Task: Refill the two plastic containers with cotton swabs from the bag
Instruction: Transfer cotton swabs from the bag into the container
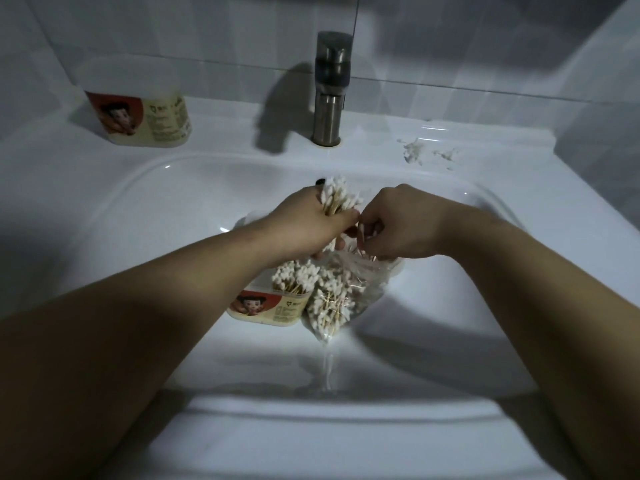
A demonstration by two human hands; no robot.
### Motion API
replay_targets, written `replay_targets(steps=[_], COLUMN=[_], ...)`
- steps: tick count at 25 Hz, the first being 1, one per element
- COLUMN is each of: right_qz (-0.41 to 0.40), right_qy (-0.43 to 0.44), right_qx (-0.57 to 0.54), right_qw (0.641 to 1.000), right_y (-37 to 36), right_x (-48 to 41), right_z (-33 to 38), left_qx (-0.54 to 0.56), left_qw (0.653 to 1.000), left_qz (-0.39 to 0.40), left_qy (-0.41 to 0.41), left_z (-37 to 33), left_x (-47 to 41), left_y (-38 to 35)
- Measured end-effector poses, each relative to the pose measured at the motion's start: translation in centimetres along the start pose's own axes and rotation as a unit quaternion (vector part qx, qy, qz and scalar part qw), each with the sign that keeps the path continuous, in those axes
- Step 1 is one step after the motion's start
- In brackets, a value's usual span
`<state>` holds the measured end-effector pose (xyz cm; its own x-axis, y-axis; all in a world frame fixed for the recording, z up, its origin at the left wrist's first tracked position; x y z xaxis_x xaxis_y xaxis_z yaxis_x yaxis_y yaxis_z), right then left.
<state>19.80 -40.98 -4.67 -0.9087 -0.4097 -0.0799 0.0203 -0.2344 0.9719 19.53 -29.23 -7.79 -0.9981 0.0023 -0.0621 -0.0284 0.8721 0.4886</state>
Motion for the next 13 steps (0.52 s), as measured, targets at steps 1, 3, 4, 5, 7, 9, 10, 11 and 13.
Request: replay_targets(steps=[1,3,4,5,7,9,10,11,13], right_qz=[-0.009,-0.023,-0.032,-0.044,-0.078,-0.113,-0.123,-0.126,-0.115], right_qy=[-0.01,-0.033,-0.046,-0.058,-0.08,-0.101,-0.114,-0.125,-0.127], right_qx=[-0.015,-0.063,-0.09,-0.115,-0.161,-0.228,-0.27,-0.308,-0.343], right_qw=[1.0,0.997,0.994,0.991,0.981,0.962,0.948,0.935,0.924], right_y=[0.3,1.0,1.3,1.7,2.5,2.9,3.0,2.8,2.4], right_x=[0.0,0.1,0.2,0.2,0.1,-0.1,-0.2,-0.3,-0.5], right_z=[-0.3,-0.8,-1.1,-1.3,-1.9,-2.2,-2.3,-2.3,-2.1], left_qx=[-0.027,-0.041,-0.037,-0.026,0.01,0.058,0.082,0.099,0.129], left_qw=[1.0,0.999,0.999,0.999,1.0,0.997,0.995,0.993,0.99], left_qz=[0.004,0.016,0.019,0.02,0.014,0.012,0.014,0.018,0.026], left_qy=[-0.004,0.003,0.008,0.013,0.026,0.04,0.049,0.055,0.048], left_z=[0.2,0.6,0.7,0.7,0.8,0.7,0.6,0.6,0.1], left_x=[0.0,0.1,0.2,0.2,0.1,0.1,0.2,0.2,0.5], left_y=[0.0,-0.3,-0.4,-0.4,-0.4,-0.6,-0.8,-1.0,-1.2])
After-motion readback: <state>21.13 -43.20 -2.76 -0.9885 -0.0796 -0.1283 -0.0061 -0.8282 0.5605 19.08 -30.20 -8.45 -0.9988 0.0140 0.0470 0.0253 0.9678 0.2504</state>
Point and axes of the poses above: each hand's wrist, its own x-axis away from the middle knuckle, its own y-axis out of the back of the hand, z = x × y, the point moved 8 cm from there along -x, towards the middle knuckle, and after that the axes turned 14 degrees about -z, right-handed, at the moved point
